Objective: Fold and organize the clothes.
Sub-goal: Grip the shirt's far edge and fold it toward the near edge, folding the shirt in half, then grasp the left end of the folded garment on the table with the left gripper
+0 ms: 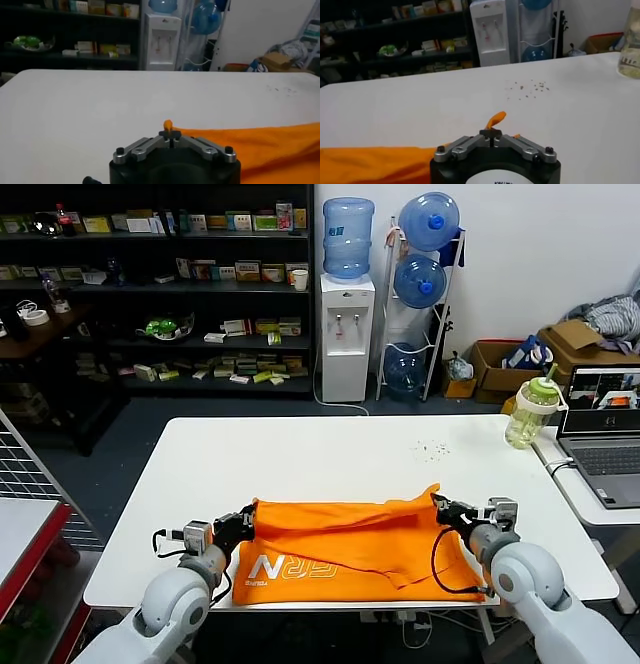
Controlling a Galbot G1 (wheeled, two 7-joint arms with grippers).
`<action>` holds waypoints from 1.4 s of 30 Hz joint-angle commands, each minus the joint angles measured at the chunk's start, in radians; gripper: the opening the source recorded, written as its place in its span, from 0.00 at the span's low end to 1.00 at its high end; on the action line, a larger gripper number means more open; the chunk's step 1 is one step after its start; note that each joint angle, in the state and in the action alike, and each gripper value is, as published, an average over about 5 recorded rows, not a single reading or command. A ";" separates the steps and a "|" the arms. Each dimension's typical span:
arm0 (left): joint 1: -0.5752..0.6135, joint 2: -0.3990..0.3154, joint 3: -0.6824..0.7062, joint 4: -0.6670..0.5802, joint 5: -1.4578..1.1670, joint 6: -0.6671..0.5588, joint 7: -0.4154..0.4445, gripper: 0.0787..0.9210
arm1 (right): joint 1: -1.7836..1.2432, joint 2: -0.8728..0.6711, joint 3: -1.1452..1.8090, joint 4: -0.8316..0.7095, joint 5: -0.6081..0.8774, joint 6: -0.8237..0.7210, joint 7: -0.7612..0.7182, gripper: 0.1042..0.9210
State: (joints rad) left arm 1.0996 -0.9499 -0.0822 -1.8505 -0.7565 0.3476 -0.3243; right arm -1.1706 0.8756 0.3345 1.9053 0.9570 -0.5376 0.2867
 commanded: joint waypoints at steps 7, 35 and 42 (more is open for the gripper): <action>0.104 0.013 -0.014 -0.057 0.088 -0.032 -0.006 0.02 | -0.242 -0.032 0.111 0.168 0.005 -0.021 0.029 0.02; 0.148 -0.076 -0.054 0.044 0.115 -0.014 -0.017 0.75 | -0.392 0.023 0.230 0.210 -0.103 0.012 -0.055 0.86; 0.151 -0.087 -0.035 0.059 0.098 -0.015 -0.029 0.88 | -0.404 0.030 0.243 0.210 -0.107 0.015 -0.057 0.88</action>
State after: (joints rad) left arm 1.2497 -1.0112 -0.1269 -1.8282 -0.6493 0.3330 -0.3432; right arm -1.5499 0.8954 0.5611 2.1090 0.8610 -0.5257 0.2343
